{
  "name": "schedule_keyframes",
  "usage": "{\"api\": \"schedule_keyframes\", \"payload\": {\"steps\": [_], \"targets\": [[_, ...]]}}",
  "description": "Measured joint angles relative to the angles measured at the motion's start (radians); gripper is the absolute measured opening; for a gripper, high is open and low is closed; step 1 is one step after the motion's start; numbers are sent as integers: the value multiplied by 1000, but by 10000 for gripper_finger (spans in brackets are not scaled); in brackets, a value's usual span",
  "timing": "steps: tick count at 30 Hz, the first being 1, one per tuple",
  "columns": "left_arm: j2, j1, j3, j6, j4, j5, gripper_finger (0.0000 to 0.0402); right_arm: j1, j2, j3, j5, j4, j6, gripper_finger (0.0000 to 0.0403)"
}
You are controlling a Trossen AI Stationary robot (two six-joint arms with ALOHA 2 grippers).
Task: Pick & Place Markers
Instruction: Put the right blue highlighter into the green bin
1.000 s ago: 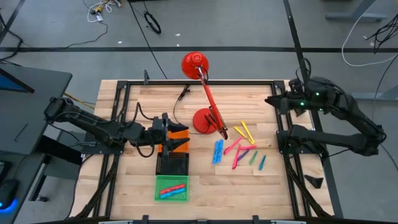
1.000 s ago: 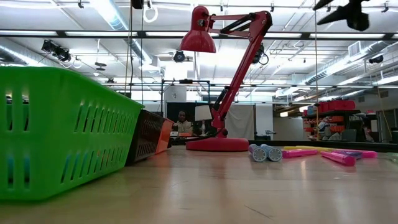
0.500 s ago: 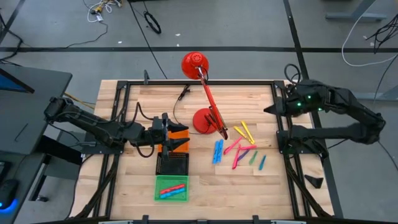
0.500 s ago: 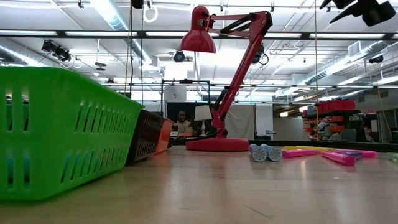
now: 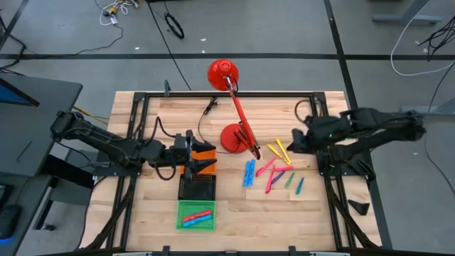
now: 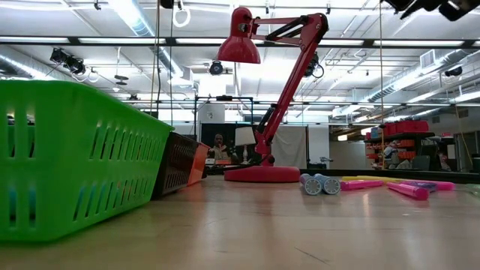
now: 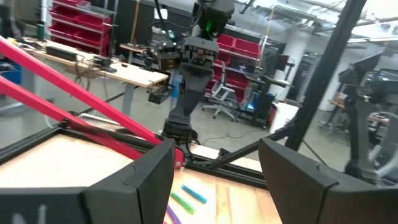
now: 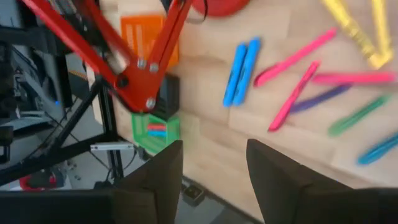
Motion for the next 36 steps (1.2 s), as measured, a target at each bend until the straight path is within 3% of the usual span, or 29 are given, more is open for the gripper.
{"api": "schedule_keyframes", "payload": {"steps": [16, 36], "targets": [[0, 0, 0, -15, -3, 40, 236, 368, 256, 12, 178, 208, 410, 181], [0, 0, 0, -14, -37, 40, 236, 472, 661, 340, 228, 148, 494, 181]]}}
